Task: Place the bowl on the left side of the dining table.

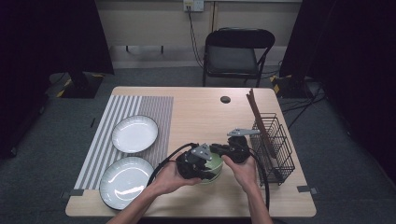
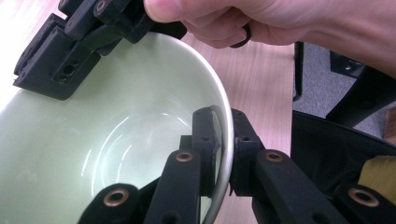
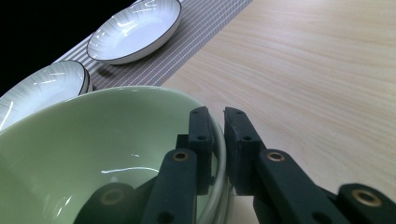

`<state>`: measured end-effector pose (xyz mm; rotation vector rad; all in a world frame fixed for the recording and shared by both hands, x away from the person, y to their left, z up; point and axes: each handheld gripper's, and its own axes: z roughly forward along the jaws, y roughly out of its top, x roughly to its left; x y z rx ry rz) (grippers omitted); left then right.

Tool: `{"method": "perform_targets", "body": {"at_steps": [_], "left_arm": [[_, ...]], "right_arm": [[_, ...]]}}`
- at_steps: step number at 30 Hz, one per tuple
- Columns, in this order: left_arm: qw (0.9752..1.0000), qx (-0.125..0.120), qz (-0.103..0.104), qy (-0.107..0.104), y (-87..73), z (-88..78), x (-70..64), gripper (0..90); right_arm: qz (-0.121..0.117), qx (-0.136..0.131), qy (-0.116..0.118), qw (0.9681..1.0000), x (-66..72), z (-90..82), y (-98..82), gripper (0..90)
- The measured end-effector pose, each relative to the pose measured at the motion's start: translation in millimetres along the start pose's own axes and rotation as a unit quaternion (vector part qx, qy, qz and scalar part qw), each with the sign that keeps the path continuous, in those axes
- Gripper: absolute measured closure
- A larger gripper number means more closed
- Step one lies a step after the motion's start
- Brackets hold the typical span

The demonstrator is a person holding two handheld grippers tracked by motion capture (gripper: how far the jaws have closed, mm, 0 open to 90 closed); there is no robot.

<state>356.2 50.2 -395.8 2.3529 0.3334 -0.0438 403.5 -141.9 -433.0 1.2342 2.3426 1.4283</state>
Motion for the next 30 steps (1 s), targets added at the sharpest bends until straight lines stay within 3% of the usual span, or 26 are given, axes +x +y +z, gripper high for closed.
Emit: {"method": "perform_targets", "body": {"at_steps": [5, 10, 13, 15, 16, 18, 20, 26, 30], "left_arm": [[0.9999, -0.006, -0.003, -0.008, -0.8, -1.2, 2.5, 83.7], [0.9991, -0.023, -0.021, -0.030, -2.3, -5.3, 7.2, 83.6], [0.9991, -0.024, -0.019, -0.030, -2.9, -6.1, 7.8, 83.6], [0.9993, -0.018, -0.018, -0.027, -2.4, -7.3, 7.8, 83.6], [0.9988, -0.030, -0.021, -0.033, -3.4, -6.8, 8.6, 83.6], [0.9986, -0.031, -0.024, -0.036, -3.5, -7.6, 8.9, 83.5], [0.9986, -0.026, -0.023, -0.040, -3.2, -9.0, 10.2, 83.5], [0.9977, -0.040, -0.028, -0.046, -4.1, -9.3, 11.4, 83.5], [0.9974, -0.042, -0.031, -0.049, -4.6, -9.8, 11.7, 83.4]], "right_arm": [[0.004, -0.023, 0.007, 0.9997, -1.9, -2.1, 2.9, 83.3], [0.004, -0.046, -0.015, 0.9988, -7.0, -2.9, 10.6, 79.0], [-0.012, -0.033, -0.050, 0.9981, -10.6, 1.0, 13.6, 76.1], [-0.007, -0.028, -0.060, 0.9978, -15.7, 5.5, 11.9, 72.7], [-0.006, -0.023, -0.073, 0.9970, -18.4, 8.0, 10.5, 69.2], [-0.004, -0.015, -0.090, 0.9958, -22.9, 12.9, 7.0, 64.6], [0.001, -0.008, -0.104, 0.9945, -26.8, 17.6, 3.5, 55.7], [-0.006, 0.024, -0.154, 0.9878, -34.4, 28.9, -5.7, 38.6], [0.003, 0.029, -0.161, 0.9865, -39.7, 33.4, -9.3, 30.6]]}}
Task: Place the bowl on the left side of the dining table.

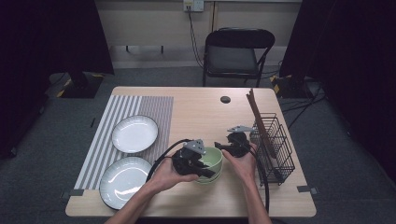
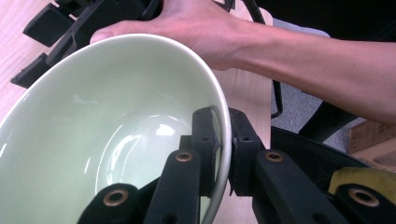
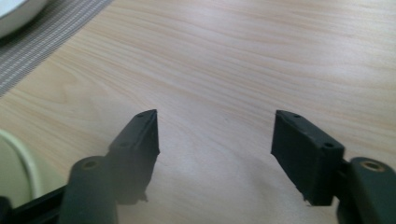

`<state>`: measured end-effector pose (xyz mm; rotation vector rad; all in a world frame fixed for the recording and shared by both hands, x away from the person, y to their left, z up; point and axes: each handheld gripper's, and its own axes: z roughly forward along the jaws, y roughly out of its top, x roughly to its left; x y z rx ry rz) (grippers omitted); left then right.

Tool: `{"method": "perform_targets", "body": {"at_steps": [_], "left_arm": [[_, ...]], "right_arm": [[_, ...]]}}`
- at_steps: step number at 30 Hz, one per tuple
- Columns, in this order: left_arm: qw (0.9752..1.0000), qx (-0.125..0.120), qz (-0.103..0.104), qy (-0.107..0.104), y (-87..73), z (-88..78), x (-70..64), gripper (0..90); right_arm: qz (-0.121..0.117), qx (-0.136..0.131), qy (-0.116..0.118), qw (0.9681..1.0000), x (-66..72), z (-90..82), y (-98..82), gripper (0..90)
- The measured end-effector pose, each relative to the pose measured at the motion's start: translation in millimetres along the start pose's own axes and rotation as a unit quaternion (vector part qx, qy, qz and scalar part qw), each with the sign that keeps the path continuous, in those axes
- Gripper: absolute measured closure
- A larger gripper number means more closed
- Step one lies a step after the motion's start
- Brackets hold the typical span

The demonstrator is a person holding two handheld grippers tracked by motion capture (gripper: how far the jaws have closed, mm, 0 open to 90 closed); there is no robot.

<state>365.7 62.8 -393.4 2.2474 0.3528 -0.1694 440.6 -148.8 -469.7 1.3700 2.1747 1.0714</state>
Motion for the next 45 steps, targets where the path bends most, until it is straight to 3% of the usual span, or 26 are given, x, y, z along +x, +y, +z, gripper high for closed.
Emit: {"method": "perform_targets", "body": {"at_steps": [7, 8, 12, 15, 16, 18, 24, 37, 45], "left_arm": [[1.0000, -0.003, -0.004, -0.007, -0.4, -4.0, 2.4, 83.3], [1.0000, -0.004, -0.003, -0.008, -0.2, -4.5, 2.6, 83.3], [0.9997, -0.017, -0.007, -0.014, -1.3, -3.2, 3.8, 83.3], [0.9997, -0.017, -0.007, -0.015, -0.8, -3.8, 4.2, 83.2], [0.9996, -0.020, -0.011, -0.017, -0.5, -4.7, 4.6, 83.1], [0.9994, -0.026, -0.013, -0.019, -0.6, -5.1, 5.1, 83.1], [0.9991, -0.034, -0.017, -0.018, -0.1, -6.5, 5.6, 83.0], [0.9985, -0.046, -0.023, -0.019, 2.1, -14.5, 5.2, 83.0], [0.9970, -0.072, -0.027, -0.012, 2.1, -27.9, 10.0, 83.0]], "right_arm": [[0.012, 0.011, -0.016, 0.9997, -6.0, 6.2, -12.6, 21.5], [-0.001, 0.027, -0.031, 0.9992, -5.5, 9.0, -17.1, 17.9], [-0.017, 0.033, -0.048, 0.9982, -3.8, 11.2, -25.2, 17.6], [-0.017, 0.032, -0.045, 0.9983, -1.1, 10.3, -26.0, 21.2], [-0.033, 0.031, -0.051, 0.9977, 1.9, 10.2, -26.5, 21.0], [-0.016, 0.029, -0.048, 0.9983, 0.4, 10.9, -26.7, 19.6], [-0.023, 0.014, -0.055, 0.9981, 0.2, 11.5, -31.1, 18.1], [-0.024, 0.013, -0.054, 0.9981, 0.2, 11.6, -31.2, 18.0], [-0.024, 0.014, -0.054, 0.9981, 0.1, 11.6, -31.2, 18.0]]}}
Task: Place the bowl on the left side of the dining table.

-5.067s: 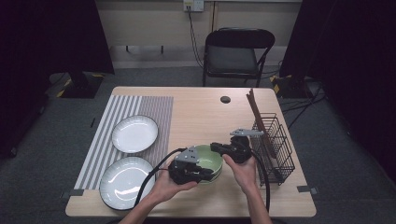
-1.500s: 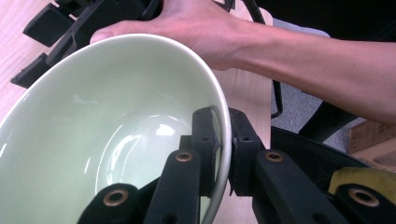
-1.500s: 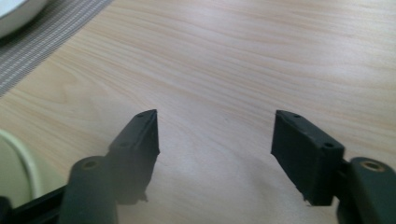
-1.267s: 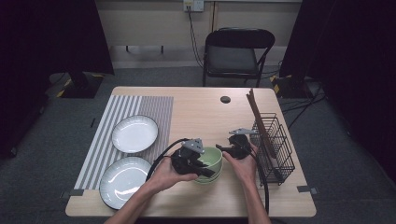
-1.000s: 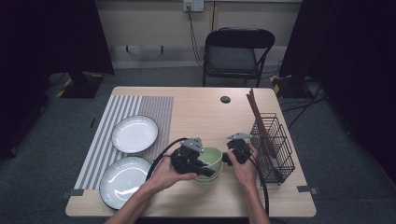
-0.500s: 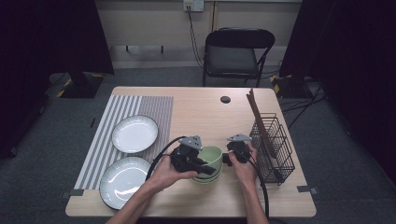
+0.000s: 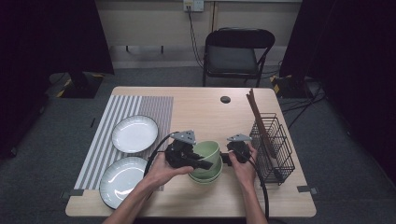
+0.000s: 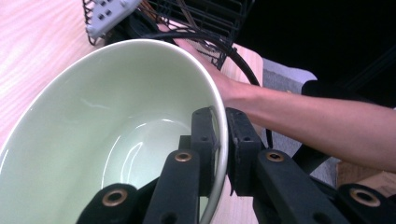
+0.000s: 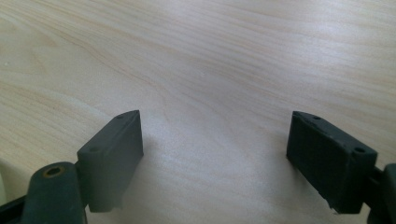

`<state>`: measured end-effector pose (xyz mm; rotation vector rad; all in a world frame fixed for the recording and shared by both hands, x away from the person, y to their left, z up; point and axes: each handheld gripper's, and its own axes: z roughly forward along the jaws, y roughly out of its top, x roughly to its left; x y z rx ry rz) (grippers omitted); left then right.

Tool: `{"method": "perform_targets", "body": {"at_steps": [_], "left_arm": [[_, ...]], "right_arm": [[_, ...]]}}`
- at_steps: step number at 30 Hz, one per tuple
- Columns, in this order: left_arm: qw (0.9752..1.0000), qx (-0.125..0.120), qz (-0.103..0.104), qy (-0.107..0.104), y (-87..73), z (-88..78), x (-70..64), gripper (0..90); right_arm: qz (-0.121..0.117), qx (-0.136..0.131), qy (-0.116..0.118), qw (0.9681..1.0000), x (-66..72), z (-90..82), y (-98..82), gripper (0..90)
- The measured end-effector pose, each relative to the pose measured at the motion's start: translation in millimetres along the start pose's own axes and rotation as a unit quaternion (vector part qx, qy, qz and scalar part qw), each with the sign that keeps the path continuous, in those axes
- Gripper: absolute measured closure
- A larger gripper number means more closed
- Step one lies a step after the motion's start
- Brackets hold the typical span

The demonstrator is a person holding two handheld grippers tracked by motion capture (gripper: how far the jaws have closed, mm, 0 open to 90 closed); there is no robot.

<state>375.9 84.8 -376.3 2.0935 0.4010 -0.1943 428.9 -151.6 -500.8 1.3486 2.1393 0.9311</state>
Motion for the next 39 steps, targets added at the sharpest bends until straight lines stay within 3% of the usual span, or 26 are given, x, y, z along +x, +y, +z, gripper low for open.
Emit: {"method": "perform_targets", "body": {"at_steps": [6, 11, 26, 39], "left_arm": [[0.9998, -0.018, -0.003, 0.004, 2.8, -13.6, 2.6, 82.9], [0.9994, -0.027, -0.009, 0.021, 0.7, -26.5, 7.5, 82.9], [0.9981, -0.038, -0.018, 0.046, -4.3, -53.8, 17.5, 82.8], [0.9937, -0.058, -0.044, 0.085, -11.4, -78.9, 29.1, 82.8]], "right_arm": [[0.000, 0.000, 0.000, 1.0000, 0.0, 0.0, 0.0, 18.0], [0.000, 0.000, 0.000, 1.0000, 0.0, 0.0, 0.0, 18.0], [0.000, 0.000, 0.000, 1.0000, -0.1, 0.0, 0.0, 18.0], [-0.001, 0.000, 0.000, 1.0000, -0.2, -0.1, 0.0, 18.0]]}}
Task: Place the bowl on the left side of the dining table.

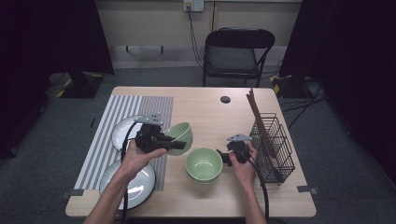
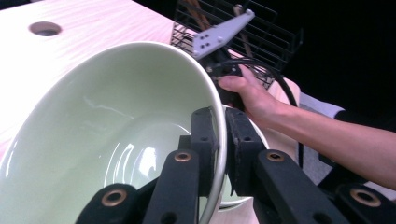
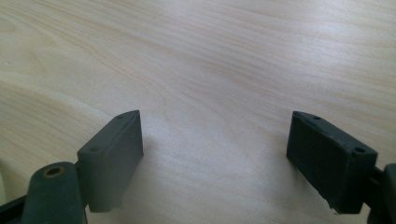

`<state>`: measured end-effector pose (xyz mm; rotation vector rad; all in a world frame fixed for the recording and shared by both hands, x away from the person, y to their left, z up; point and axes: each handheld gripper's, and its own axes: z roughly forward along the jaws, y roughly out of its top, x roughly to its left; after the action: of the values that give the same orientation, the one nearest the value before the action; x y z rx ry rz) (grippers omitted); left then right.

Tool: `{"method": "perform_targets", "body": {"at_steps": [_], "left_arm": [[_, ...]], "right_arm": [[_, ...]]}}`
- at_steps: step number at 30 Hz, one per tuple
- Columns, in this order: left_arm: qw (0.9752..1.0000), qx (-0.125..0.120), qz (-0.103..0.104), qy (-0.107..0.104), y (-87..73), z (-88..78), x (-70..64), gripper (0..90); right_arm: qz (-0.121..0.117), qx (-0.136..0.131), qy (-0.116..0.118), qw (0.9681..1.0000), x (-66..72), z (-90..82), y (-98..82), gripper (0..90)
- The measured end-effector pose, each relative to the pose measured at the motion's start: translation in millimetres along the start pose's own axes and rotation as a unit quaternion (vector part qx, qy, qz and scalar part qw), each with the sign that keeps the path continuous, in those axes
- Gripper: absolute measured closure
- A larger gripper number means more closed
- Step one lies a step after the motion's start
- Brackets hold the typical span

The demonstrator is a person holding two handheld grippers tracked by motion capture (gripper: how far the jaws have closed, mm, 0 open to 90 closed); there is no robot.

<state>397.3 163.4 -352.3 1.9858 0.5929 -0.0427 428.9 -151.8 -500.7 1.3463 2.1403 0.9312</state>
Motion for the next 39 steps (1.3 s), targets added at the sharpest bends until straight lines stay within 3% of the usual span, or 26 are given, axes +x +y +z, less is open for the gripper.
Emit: {"method": "perform_targets", "body": {"at_steps": [7, 18, 23, 25, 29, 39], "left_arm": [[0.9998, -0.005, 0.005, 0.017, 0.4, -15.2, 5.8, 82.8], [0.9983, -0.022, -0.008, 0.053, -0.3, -38.6, 22.2, 82.8], [0.9976, -0.029, -0.018, 0.059, -1.7, -44.1, 27.8, 82.8], [0.9965, -0.029, -0.022, 0.075, -2.4, -46.4, 32.2, 82.8], [0.9957, -0.030, -0.028, 0.083, -3.5, -48.8, 36.6, 82.8], [0.9904, -0.033, -0.047, 0.126, -5.9, -58.1, 50.4, 82.8]], "right_arm": [[0.000, 0.000, 0.000, 1.0000, 0.0, 0.0, 0.0, 18.0], [0.000, 0.000, 0.000, 1.0000, 0.0, 0.0, 0.0, 18.0], [0.000, 0.000, 0.000, 1.0000, 0.0, 0.0, 0.0, 18.0], [0.000, 0.000, 0.000, 1.0000, 0.0, 0.0, 0.0, 18.0], [0.000, 0.000, 0.000, 1.0000, 0.0, 0.0, 0.0, 18.0], [0.000, 0.000, 0.000, 1.0000, 0.0, 0.0, 0.0, 18.0]]}}
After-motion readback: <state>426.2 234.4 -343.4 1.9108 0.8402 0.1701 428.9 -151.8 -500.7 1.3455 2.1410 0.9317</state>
